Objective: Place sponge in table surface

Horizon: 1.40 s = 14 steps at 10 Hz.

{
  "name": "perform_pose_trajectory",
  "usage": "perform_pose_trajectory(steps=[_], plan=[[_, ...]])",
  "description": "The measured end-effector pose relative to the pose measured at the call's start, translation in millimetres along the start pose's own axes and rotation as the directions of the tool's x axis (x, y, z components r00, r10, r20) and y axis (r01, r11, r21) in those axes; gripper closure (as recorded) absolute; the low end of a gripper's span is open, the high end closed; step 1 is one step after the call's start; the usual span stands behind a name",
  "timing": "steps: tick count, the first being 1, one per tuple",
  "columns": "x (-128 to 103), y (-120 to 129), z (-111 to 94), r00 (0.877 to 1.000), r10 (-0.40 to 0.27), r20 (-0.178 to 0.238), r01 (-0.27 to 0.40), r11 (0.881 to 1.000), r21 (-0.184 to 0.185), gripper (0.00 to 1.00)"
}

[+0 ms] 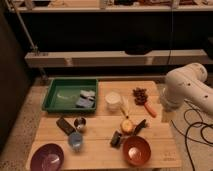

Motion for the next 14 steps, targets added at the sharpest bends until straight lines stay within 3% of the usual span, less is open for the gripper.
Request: perform_pose_trajectory(steps=[2,4,7,10,12,14], plan=[[0.0,-0.5,-0.3,1.0,0.0,0.0,0.0,1.0,0.001,0.35],[-6.0,-7.5,-7.3,0.999,-0.043,0.024,0.042,0.999,0.025,0.35],[-56.4,-25.8,-38.6,0.983,-0.167,0.071,0.162,0.984,0.068,0.35],[-125.6,-46.5,-60.1,0.957,-0.266,0.117,0.258,0.963,0.081,0.35],[-179.1,-65.7,-71.2,0.927,-0.34,0.157,0.333,0.94,0.07,0.35],[-233.5,-81.3,-75.5,0.878,-0.43,0.21,0.431,0.901,0.043,0.35]])
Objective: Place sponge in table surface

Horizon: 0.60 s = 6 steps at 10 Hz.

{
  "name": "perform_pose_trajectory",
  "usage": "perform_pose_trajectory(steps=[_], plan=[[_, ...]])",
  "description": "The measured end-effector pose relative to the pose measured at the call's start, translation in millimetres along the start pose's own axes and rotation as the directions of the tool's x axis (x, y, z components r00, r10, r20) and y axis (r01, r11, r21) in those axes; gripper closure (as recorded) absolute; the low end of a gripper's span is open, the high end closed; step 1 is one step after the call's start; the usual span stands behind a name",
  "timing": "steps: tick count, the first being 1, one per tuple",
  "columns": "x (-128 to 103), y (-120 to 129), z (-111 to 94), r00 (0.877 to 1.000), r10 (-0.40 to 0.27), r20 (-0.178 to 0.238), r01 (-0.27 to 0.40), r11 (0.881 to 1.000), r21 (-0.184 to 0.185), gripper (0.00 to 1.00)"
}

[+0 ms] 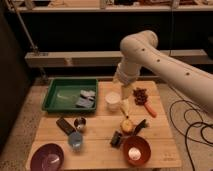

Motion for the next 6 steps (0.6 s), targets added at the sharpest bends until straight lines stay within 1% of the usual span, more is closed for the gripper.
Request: perform_pose_trajectory(steps=[1,3,6], plan=[[-7.7,-6.1,1.0,1.0,-0.019,0.011,0.019,1.0,-0.011,0.35],[-7.5,-5.9,0.9,1.0,-0.02,0.011,0.02,1.0,-0.017,0.35],[-7.6,-6.2,1.2,1.0,-0.02,0.011,0.02,1.0,-0.017,0.35]])
